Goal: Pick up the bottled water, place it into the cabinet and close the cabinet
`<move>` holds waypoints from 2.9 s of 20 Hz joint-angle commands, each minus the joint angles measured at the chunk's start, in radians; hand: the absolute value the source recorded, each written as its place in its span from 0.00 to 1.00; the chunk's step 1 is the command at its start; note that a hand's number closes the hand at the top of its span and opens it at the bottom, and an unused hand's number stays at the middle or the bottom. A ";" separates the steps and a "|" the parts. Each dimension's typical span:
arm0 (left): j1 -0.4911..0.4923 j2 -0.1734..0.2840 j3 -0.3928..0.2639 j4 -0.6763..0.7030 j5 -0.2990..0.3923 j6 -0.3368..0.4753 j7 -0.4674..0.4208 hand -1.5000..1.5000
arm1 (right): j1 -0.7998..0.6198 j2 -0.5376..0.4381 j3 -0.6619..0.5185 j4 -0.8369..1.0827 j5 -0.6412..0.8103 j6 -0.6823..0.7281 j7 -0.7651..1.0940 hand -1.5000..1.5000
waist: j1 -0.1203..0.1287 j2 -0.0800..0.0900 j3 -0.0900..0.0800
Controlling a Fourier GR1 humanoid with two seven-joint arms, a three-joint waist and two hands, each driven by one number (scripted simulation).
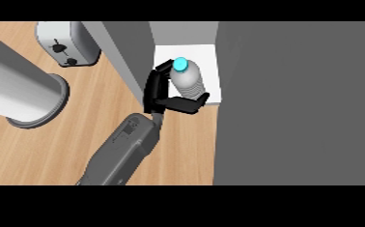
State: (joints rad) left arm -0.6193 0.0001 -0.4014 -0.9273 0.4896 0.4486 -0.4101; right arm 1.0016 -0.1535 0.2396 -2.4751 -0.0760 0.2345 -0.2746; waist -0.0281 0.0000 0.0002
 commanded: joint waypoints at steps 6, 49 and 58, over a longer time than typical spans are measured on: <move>-0.259 0.000 0.001 0.263 0.100 0.132 0.045 1.00 | -0.021 -0.031 -0.097 -0.031 -0.146 0.055 0.006 0.00 | -0.032 0.010 0.000; -0.570 0.031 0.223 0.738 0.047 -0.011 -0.289 0.00 | -0.047 -0.016 -0.096 0.011 -0.128 0.163 -0.011 0.00 | -0.050 0.031 -0.002; -0.546 0.001 0.221 0.693 0.049 -0.074 -0.271 0.00 | -0.026 0.021 -0.056 -0.063 -0.119 0.121 0.051 0.00 | -0.011 0.006 -0.001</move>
State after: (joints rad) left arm -1.1927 0.0166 -0.1728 -0.1994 0.5316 0.3888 -0.6799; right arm 0.9645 -0.1437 0.1623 -2.4389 -0.1621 0.3757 -0.2847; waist -0.0503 0.0135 -0.0010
